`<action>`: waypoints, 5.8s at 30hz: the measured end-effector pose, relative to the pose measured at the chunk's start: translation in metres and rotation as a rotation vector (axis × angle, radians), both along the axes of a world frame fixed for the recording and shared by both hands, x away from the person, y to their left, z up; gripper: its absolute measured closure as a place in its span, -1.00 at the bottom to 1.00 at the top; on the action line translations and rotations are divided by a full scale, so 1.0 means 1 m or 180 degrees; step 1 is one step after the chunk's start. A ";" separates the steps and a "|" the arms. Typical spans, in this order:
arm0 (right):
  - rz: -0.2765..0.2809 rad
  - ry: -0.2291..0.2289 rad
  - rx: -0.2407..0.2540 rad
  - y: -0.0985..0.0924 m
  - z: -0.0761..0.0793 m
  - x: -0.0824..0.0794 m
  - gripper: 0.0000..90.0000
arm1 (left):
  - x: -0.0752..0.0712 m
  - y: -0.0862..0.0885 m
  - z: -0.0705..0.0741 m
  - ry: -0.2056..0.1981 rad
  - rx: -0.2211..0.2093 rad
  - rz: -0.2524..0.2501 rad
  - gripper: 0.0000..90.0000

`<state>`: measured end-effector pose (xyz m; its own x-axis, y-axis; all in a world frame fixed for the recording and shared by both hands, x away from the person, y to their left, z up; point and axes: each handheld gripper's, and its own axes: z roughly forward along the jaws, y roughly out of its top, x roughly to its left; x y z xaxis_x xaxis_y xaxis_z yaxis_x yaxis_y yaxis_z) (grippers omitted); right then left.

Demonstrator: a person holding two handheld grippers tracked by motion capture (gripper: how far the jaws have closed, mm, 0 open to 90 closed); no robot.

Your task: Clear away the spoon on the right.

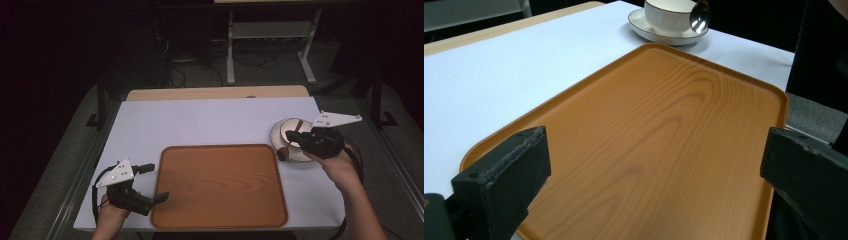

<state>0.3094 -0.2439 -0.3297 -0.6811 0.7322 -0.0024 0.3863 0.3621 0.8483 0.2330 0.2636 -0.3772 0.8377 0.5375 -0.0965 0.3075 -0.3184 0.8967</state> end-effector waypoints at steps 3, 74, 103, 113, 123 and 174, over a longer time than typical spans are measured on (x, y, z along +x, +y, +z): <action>0.0124 0.0075 -0.0077 0.009 -0.006 -0.001 0.96 | 0.000 0.000 0.000 0.0001 -0.0003 0.0002 -1.00; 0.0996 0.0716 -0.0800 0.102 -0.082 0.013 0.92 | 0.001 -0.001 -0.001 0.0029 0.0025 -0.0009 -1.00; 0.1193 0.0854 -0.0940 0.110 -0.097 0.012 0.17 | 0.001 0.001 -0.001 0.0023 0.0017 0.0036 -1.00; 0.0917 0.0689 -0.0696 0.105 -0.089 0.009 -0.71 | 0.001 0.000 -0.001 0.0032 0.0028 0.0011 -1.00; 0.0739 0.0350 -0.0246 0.082 -0.065 -0.002 -0.76 | 0.001 0.001 -0.001 0.0022 0.0011 0.0029 -1.00; 0.0202 -0.0223 0.0475 -0.004 -0.065 -0.055 -0.79 | -0.009 0.007 -0.001 -0.0013 0.0050 0.0084 -1.00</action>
<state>0.2539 -0.2480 -0.3946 -0.7279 0.6835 0.0540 0.3047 0.2520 0.9185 0.2237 0.2704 -0.3777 0.8236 0.5608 -0.0845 0.3123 -0.3242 0.8930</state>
